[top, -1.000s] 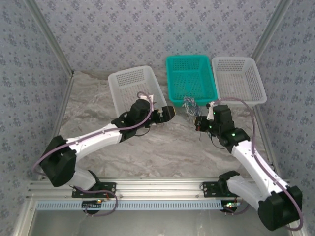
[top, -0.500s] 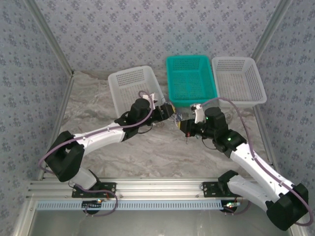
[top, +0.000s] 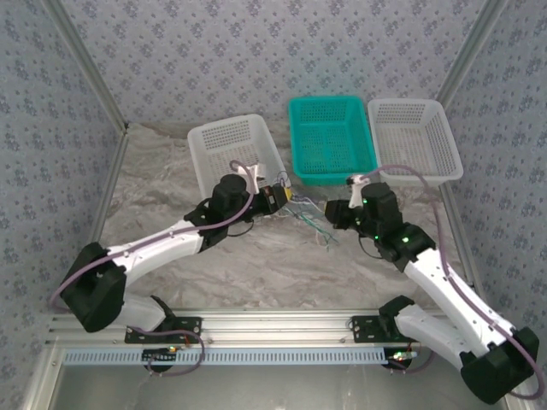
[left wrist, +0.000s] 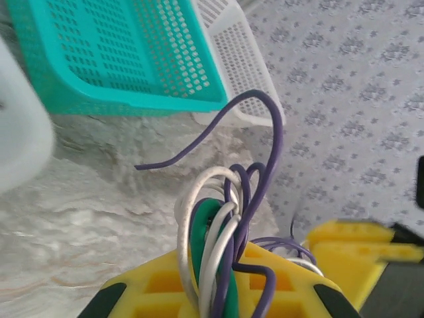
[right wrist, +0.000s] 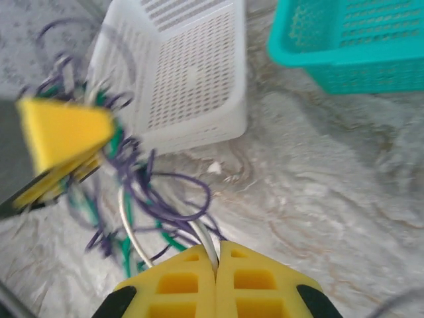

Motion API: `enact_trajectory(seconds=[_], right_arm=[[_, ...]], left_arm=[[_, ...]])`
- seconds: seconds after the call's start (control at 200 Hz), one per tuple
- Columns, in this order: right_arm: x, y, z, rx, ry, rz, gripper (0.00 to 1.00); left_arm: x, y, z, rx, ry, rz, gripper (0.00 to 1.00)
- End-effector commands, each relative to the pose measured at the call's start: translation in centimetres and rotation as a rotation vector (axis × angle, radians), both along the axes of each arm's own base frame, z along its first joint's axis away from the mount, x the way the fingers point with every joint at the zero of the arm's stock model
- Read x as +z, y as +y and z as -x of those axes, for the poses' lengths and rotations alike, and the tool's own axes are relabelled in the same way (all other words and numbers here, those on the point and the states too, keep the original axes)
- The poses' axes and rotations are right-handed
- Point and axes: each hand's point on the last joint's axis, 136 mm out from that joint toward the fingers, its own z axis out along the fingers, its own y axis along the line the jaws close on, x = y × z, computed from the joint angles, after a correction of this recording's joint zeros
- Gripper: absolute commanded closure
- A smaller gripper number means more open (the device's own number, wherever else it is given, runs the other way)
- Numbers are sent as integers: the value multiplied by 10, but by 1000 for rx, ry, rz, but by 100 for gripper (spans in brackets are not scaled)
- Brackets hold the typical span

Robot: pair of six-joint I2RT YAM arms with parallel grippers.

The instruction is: Untangle the cables

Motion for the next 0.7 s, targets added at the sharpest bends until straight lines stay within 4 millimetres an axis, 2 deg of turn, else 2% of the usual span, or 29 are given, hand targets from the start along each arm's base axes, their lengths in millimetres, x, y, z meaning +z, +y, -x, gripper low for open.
enact_trajectory(seconds=[0.0,0.085,0.205,0.32,0.48,0.56,0.695], right_arm=[[22,-30,4,-77,-53,12,22],[41,-6,13,74,-108,-52,10],[58,25,21,237,-137,-136,3],[53,47,16,328,-120,-174,3],[43,82,14,478,-54,-248,7],[34,97,12,515,-25,-261,15],[21,113,10,538,11,-264,47]], left_arm=[[-1,27,-10,56,-73,-136,100],[5,24,-6,27,-103,-132,100],[17,14,-1,-32,-133,-84,100],[29,0,6,-100,-166,-30,100],[45,-17,21,-186,-204,15,100],[50,-24,29,-229,-221,24,100],[55,-24,35,-242,-232,34,100]])
